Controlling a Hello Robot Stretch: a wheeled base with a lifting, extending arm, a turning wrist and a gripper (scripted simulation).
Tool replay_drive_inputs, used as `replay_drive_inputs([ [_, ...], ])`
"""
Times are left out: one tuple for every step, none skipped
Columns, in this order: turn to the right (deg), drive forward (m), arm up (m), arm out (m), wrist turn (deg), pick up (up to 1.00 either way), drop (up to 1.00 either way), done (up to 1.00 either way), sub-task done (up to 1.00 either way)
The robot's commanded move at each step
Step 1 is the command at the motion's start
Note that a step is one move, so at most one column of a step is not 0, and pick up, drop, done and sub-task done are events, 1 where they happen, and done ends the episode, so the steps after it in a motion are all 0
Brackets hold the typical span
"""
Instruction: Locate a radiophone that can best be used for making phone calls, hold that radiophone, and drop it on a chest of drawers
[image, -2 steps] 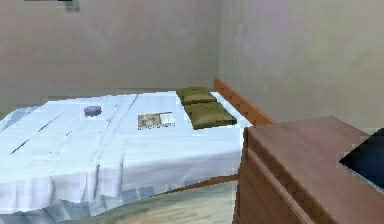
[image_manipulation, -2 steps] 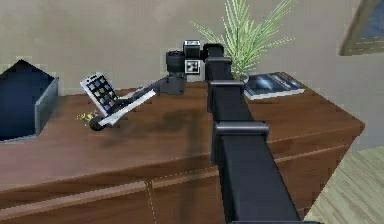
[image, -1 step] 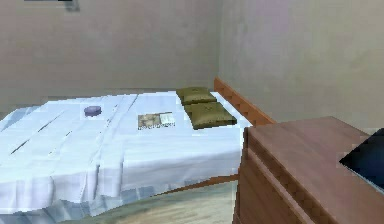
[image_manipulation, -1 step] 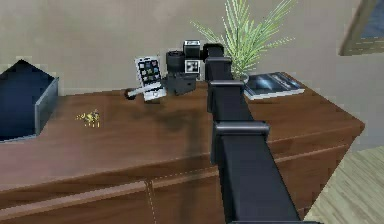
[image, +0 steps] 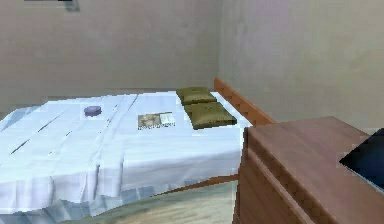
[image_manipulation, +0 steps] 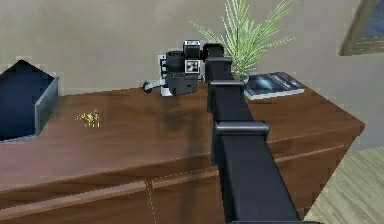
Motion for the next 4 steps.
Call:
replay_drive_inputs([
  [0.0,0.00,-0.12,0.00,0.0,0.00,0.00,0.00,0.00],
  [0.0,0.00,0.00,0.00,0.0,0.00,1.00,0.00,0.00],
  [0.0,0.00,0.00,-0.10,0.0,0.00,0.00,0.00,0.00],
  [0.0,0.00,0.00,0.00,0.0,0.00,0.00,1.00,0.00],
])
